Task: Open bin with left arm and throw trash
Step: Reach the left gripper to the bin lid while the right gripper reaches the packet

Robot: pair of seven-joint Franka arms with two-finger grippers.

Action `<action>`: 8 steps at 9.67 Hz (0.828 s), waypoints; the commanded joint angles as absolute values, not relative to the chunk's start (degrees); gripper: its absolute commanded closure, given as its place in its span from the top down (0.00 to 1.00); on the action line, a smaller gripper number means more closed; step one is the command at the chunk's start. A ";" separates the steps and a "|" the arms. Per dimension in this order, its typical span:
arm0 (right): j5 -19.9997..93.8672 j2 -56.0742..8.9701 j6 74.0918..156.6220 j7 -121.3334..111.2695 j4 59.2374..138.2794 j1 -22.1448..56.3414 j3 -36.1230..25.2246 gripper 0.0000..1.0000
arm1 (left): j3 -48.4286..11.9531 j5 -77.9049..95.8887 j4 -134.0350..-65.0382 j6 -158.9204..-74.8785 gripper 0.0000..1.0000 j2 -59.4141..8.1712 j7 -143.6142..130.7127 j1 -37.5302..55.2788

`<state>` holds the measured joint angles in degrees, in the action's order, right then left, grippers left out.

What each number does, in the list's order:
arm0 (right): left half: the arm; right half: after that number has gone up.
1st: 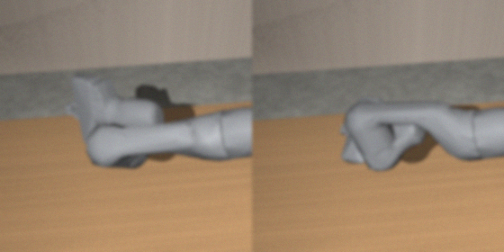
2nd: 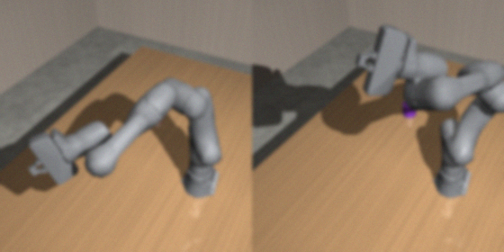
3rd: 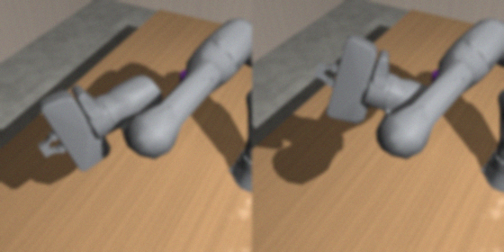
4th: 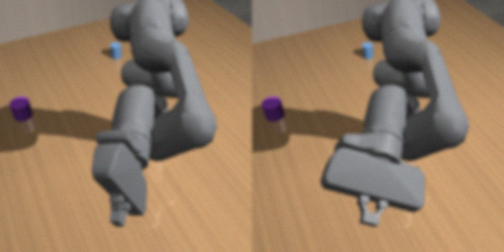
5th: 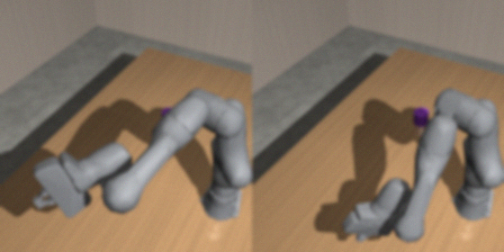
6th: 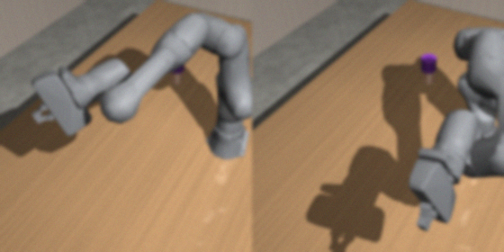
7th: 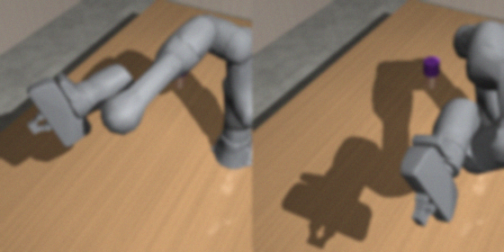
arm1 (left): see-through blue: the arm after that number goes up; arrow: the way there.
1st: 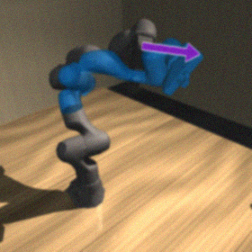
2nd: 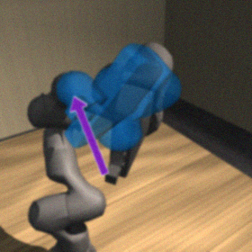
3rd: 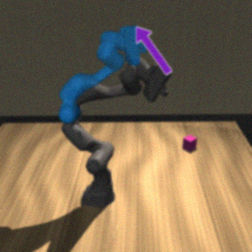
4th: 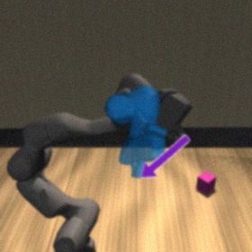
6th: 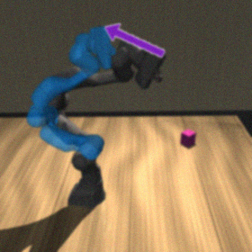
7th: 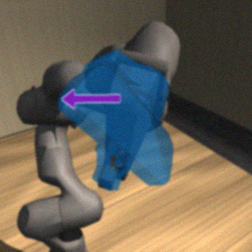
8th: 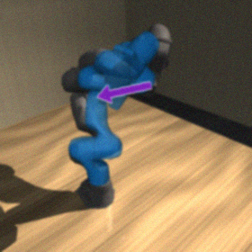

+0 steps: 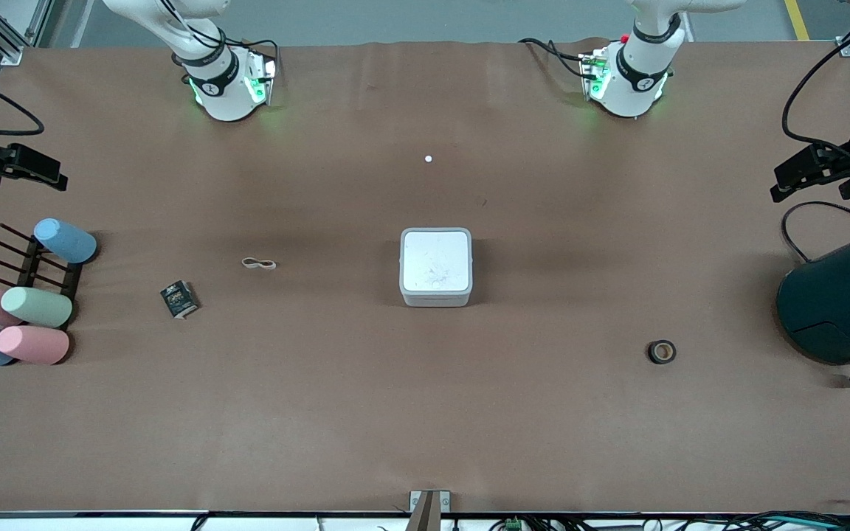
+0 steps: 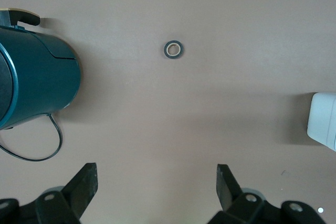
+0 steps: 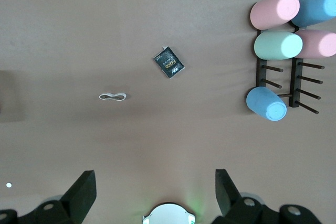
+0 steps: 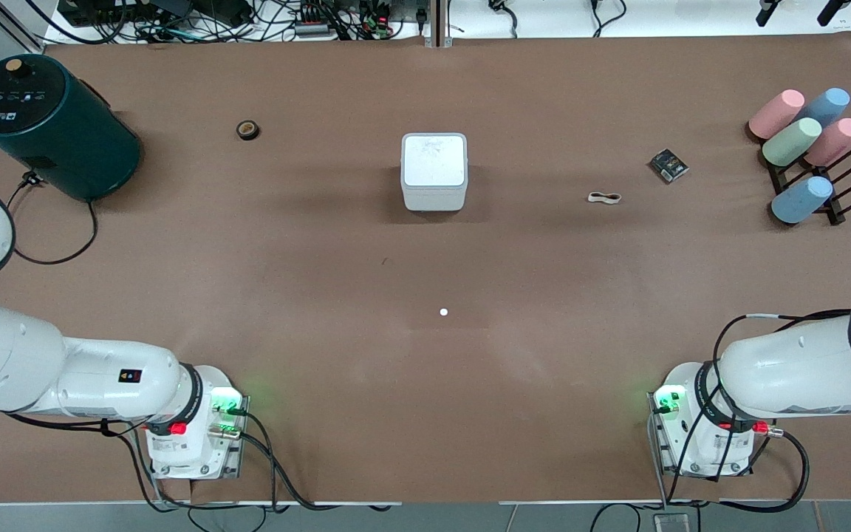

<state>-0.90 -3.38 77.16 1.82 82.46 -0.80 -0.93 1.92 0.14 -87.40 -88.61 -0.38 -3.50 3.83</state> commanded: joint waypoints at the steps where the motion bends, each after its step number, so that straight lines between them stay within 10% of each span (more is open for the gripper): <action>1: -1.32 -2.72 77.69 1.32 83.14 -1.23 -0.53 1.00 | 1.93 0.18 -84.99 -87.54 1.00 -1.58 -3.95 4.30; 4: -1.23 -2.72 78.31 1.41 84.28 -1.23 -0.44 1.00 | -2.88 1.14 -85.78 -87.01 0.92 -2.54 -2.20 4.83; 5: -1.23 -2.55 79.79 1.41 87.07 -0.27 -0.35 1.00 | -6.29 1.49 -85.69 -86.84 0.27 -4.29 -1.33 6.75; 6: -1.23 -2.55 82.41 1.49 89.88 1.30 -0.35 1.00 | -9.90 3.76 -85.35 -88.58 0.06 -8.05 -4.71 9.20; 8: -1.23 -2.64 89.43 1.15 96.37 1.50 -0.35 1.00 | -12.04 5.71 -85.25 -103.28 0.00 -17.26 -14.79 16.04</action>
<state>-0.90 -3.81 85.15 1.70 90.87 1.66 -0.38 -11.59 4.66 -87.43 -97.20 -10.49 -10.14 12.65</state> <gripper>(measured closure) 0.000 0.498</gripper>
